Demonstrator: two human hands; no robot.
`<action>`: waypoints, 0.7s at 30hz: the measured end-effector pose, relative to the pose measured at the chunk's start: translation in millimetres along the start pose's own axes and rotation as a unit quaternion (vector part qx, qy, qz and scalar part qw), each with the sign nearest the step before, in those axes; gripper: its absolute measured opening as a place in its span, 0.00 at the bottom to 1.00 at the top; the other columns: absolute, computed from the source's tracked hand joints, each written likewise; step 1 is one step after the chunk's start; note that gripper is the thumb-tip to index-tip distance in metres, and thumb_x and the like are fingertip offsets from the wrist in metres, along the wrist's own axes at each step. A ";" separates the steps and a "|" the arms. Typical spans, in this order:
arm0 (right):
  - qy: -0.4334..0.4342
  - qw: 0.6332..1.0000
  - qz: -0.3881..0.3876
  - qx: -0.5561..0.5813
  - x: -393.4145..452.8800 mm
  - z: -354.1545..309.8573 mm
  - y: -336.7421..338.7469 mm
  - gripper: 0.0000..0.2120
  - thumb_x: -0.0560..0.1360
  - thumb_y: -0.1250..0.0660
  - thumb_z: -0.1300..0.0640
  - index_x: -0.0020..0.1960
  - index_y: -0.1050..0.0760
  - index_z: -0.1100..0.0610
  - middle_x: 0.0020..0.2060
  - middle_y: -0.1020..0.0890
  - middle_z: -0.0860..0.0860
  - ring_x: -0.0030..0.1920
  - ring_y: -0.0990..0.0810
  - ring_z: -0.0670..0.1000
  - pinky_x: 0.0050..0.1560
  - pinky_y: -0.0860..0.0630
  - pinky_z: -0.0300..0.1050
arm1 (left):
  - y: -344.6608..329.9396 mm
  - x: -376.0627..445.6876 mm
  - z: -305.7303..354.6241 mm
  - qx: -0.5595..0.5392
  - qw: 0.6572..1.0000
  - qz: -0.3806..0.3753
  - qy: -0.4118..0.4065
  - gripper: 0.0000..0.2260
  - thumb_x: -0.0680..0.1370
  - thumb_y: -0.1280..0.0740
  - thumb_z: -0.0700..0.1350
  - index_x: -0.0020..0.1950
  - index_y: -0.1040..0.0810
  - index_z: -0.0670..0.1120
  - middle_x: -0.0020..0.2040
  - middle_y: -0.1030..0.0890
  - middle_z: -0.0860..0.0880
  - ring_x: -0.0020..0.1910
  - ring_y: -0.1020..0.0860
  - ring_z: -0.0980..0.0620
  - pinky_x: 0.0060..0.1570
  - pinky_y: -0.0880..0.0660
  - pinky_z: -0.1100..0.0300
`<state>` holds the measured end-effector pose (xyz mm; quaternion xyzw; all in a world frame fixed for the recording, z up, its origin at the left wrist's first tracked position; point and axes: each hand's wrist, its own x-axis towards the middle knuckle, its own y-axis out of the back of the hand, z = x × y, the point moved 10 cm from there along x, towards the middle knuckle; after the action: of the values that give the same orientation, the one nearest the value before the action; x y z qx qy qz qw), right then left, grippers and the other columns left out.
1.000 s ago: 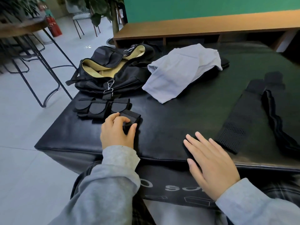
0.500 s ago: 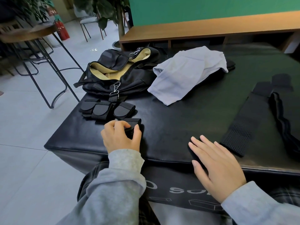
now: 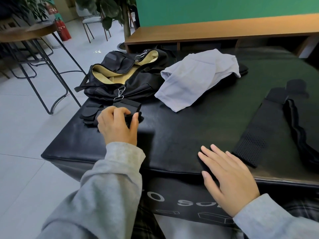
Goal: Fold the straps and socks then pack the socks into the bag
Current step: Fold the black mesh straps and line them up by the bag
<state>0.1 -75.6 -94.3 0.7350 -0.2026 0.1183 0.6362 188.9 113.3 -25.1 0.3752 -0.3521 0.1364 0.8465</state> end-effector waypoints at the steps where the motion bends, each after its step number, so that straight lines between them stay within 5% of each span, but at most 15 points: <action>1: -0.001 1.000 -0.002 0.001 -0.1 0.0 -0.4 0.27 0.80 0.56 0.46 0.62 0.23 0.55 0.63 0.23 0.48 0.67 0.32 0.49 0.66 0.38 0.47 | -8.4 3.4 -1.6 0.015 1.000 -0.024 -0.001 0.11 0.73 0.30 0.49 0.46 0.23 0.41 0.50 0.26 0.41 0.52 0.29 0.41 0.54 0.36 0.53; 3: 0.000 1.000 -0.001 0.009 -0.2 0.1 -0.3 0.29 0.81 0.59 0.45 0.62 0.23 0.55 0.63 0.23 0.48 0.67 0.32 0.49 0.66 0.38 0.47 | -24.2 6.1 -7.5 0.049 0.996 -0.072 0.013 0.10 0.73 0.29 0.47 0.48 0.23 0.42 0.52 0.26 0.42 0.53 0.29 0.40 0.56 0.36 0.47; 7: 0.004 1.000 0.008 0.009 0.4 -1.1 1.9 0.24 0.80 0.53 0.47 0.62 0.23 0.55 0.63 0.23 0.48 0.67 0.32 0.49 0.66 0.38 0.47 | -37.3 1.6 -18.9 0.079 0.989 -0.117 0.044 0.08 0.75 0.32 0.45 0.51 0.25 0.43 0.55 0.27 0.44 0.53 0.29 0.44 0.60 0.42 0.51; 14: 0.000 1.000 0.017 0.011 -0.5 -0.7 3.8 0.21 0.75 0.45 0.49 0.61 0.22 0.55 0.62 0.23 0.48 0.66 0.32 0.49 0.66 0.39 0.46 | -25.0 -10.9 -3.9 0.089 0.994 -0.066 0.004 0.09 0.72 0.33 0.45 0.48 0.27 0.42 0.54 0.27 0.42 0.61 0.35 0.42 0.59 0.38 0.44; 17: -0.009 1.000 0.020 0.021 -1.3 0.8 4.4 0.22 0.79 0.50 0.48 0.60 0.22 0.54 0.62 0.23 0.47 0.66 0.32 0.48 0.66 0.39 0.45 | -17.3 -29.4 23.5 0.051 0.996 -0.029 -0.069 0.11 0.71 0.38 0.49 0.50 0.29 0.44 0.57 0.30 0.46 0.63 0.35 0.45 0.59 0.40 0.48; 21: -0.011 0.998 0.042 0.046 -1.1 2.2 9.8 0.19 0.75 0.44 0.52 0.59 0.21 0.54 0.61 0.22 0.47 0.66 0.31 0.48 0.65 0.37 0.46 | -20.4 -61.9 53.2 0.010 0.994 -0.059 -0.090 0.12 0.72 0.40 0.50 0.52 0.30 0.46 0.60 0.31 0.48 0.64 0.35 0.45 0.60 0.42 0.50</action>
<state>-5.4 -78.7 -86.4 0.7557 -0.2350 0.1461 0.5935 128.5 62.6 -54.3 0.4147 -0.4030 0.0557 0.8140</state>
